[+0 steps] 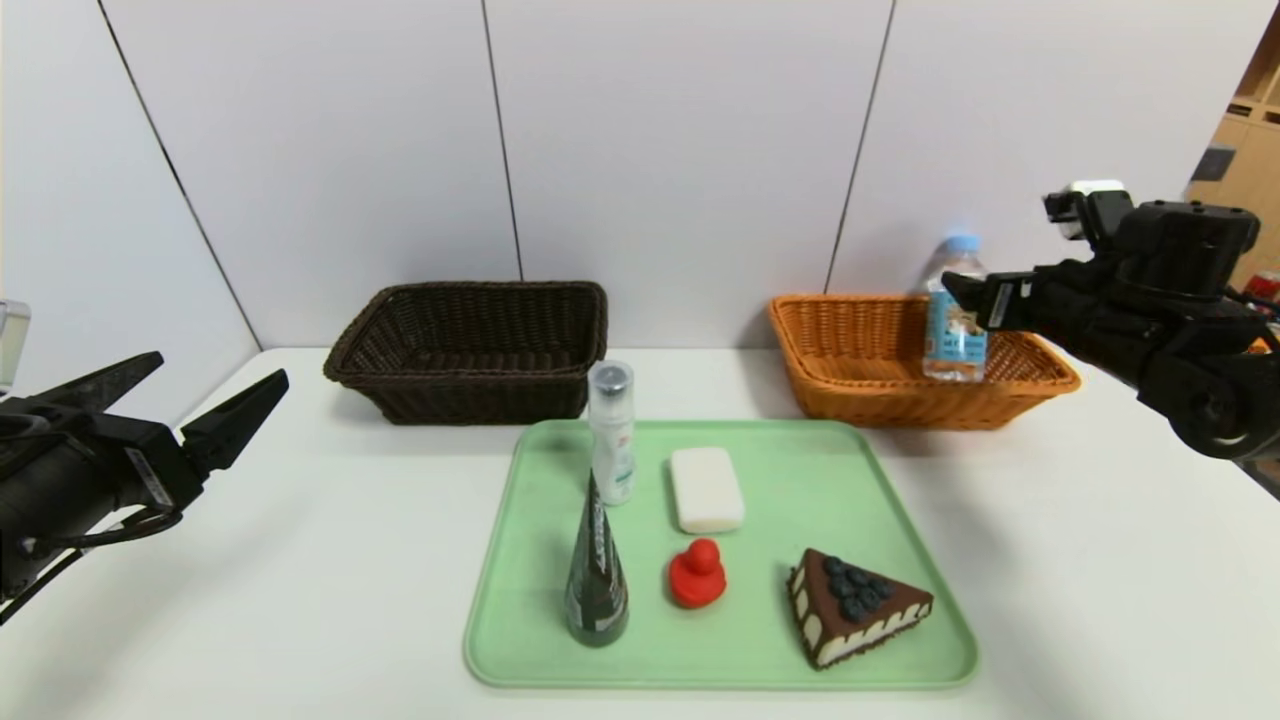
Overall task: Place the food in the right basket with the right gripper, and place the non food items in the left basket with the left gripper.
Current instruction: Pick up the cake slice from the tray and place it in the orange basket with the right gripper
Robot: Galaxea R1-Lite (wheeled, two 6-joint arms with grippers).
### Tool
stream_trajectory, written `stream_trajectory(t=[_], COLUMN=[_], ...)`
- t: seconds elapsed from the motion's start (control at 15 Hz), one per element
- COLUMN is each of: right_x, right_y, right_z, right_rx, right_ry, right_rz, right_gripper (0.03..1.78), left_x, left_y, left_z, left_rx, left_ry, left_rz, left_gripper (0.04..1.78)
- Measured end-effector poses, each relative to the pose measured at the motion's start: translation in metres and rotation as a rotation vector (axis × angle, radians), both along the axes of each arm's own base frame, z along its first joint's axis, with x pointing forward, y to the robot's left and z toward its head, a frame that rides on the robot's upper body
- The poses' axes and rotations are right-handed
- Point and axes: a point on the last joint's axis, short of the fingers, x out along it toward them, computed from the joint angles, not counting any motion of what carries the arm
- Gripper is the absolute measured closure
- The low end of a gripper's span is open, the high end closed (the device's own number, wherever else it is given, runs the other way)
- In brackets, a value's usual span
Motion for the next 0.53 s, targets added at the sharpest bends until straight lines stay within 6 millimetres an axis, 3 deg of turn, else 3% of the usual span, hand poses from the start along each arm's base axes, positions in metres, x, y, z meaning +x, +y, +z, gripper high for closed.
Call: stream_trajectory(t=[0.13, 0.4, 0.53], right_x=[-0.028, -0.105, -0.145], right_y=[0.012, 0.072, 0.090], right_z=[0.014, 0.035, 0.039], right_rx=[0.003, 0.085, 0.131], right_ry=[0.007, 0.121, 0.232], right_rz=[0.045, 0.279, 0.389], right_gripper=[0.21, 0.16, 0.15], left_x=[0.000, 0.000, -0.001], left_y=[0.000, 0.000, 0.000], left_z=[-0.001, -0.002, -0.002], left_rx=[0.000, 0.002, 0.004], left_ry=[0.003, 0.006, 0.006], left_rz=[-0.001, -0.003, -0.003], left_gripper=[0.13, 0.13, 0.13])
